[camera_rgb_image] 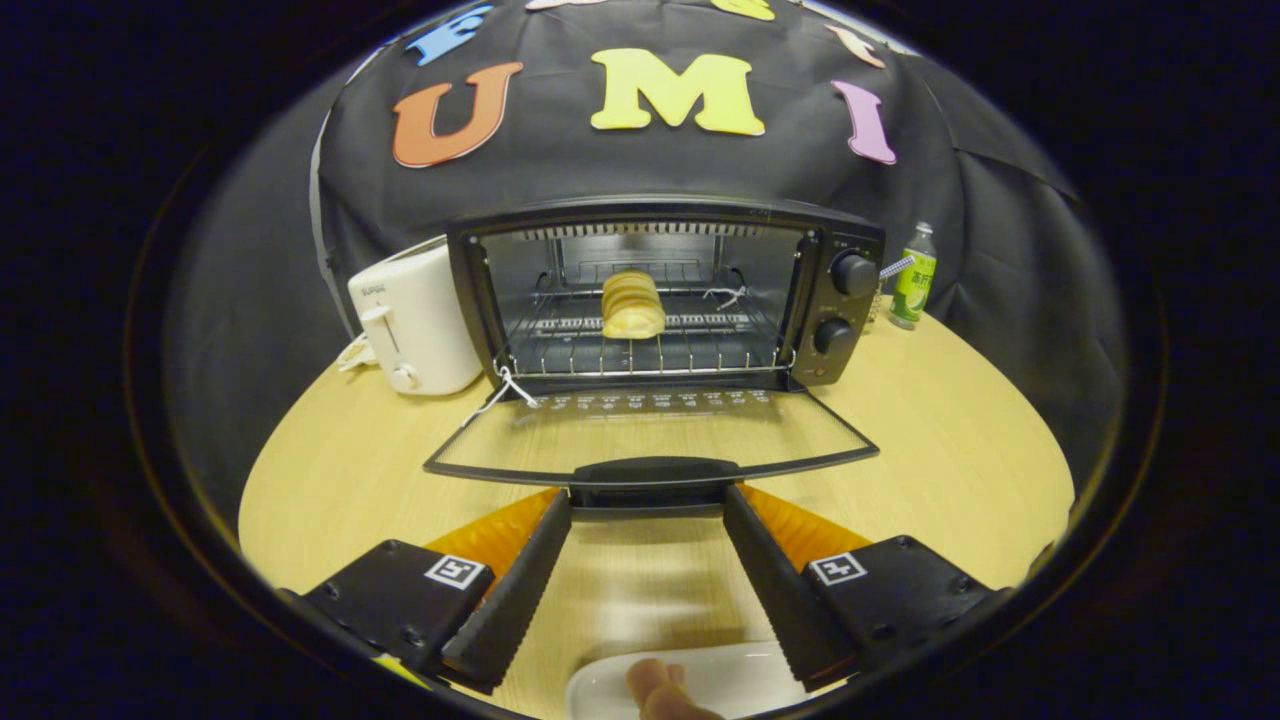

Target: Open the toaster oven, put the food inside, and close the toaster oven door.

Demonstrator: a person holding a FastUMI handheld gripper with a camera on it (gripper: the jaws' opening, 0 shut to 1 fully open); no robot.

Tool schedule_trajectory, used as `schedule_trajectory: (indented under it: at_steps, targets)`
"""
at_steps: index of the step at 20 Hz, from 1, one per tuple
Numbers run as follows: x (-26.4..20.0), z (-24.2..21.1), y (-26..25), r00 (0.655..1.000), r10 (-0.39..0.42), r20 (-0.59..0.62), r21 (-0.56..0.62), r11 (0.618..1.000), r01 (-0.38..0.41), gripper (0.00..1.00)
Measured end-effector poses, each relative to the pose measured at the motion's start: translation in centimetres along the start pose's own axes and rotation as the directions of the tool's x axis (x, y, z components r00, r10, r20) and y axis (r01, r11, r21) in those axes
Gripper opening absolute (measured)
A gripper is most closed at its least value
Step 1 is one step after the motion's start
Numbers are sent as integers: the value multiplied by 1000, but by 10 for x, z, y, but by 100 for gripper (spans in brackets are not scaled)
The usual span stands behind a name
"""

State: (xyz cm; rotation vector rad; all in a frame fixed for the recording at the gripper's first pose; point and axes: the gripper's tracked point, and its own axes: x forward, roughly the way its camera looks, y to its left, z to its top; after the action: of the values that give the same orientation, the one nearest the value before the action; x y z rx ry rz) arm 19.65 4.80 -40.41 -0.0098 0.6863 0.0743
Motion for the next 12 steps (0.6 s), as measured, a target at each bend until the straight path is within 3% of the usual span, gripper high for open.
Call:
schedule_trajectory:
  at_steps: [4,8,12]
  targets:
    - [-10,35,4,990,1,138,-56,998,7,100]
    - [-16,84,7,957,-15,289,-94,995,44,100]
    - [-10,101,9,955,-18,295,-37,999,31,100]
